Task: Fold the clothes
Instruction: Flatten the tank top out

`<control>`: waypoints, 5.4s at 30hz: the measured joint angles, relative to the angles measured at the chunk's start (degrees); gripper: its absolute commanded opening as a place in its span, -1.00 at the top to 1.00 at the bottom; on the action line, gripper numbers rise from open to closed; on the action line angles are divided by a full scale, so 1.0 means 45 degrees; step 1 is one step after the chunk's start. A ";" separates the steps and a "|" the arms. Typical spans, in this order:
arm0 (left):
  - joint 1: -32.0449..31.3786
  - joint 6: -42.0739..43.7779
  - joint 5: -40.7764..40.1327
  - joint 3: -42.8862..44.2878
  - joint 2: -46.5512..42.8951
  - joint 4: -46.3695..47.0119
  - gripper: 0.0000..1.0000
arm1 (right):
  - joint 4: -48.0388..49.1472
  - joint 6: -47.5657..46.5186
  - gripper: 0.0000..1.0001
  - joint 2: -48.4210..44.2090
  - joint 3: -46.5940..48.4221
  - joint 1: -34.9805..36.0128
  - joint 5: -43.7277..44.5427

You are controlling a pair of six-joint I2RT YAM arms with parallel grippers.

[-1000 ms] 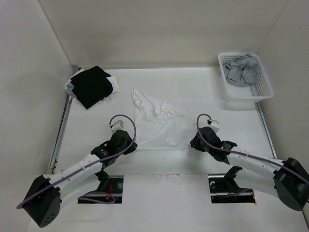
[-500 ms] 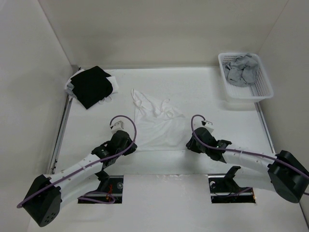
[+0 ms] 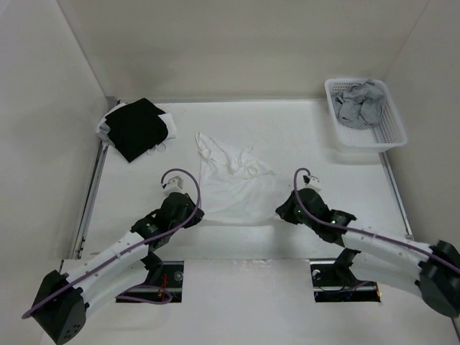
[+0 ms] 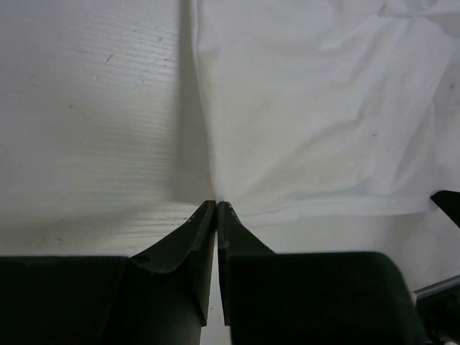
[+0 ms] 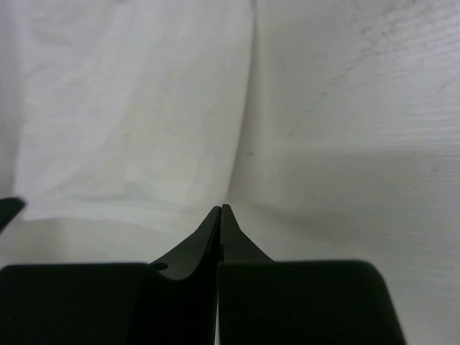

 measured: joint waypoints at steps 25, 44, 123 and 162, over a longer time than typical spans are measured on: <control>0.0447 0.2681 -0.0661 1.0176 -0.2045 -0.1394 0.89 | -0.4473 -0.4906 0.96 -0.4313 1.0166 0.4682 0.6144; 0.5795 0.1093 0.1987 1.2580 0.3366 0.2147 0.90 | -0.1549 -0.4546 0.96 0.1399 1.4056 -0.4605 -0.2977; 0.1491 -0.0670 -0.0461 -0.2769 -0.3249 0.2589 0.94 | -0.1501 0.1375 0.34 -0.0894 -0.0729 0.1710 0.1277; 0.1695 -0.1069 -0.0369 -0.2560 -0.2545 0.3147 0.94 | -0.1428 0.3055 0.11 -0.0185 -0.0384 0.3575 0.1214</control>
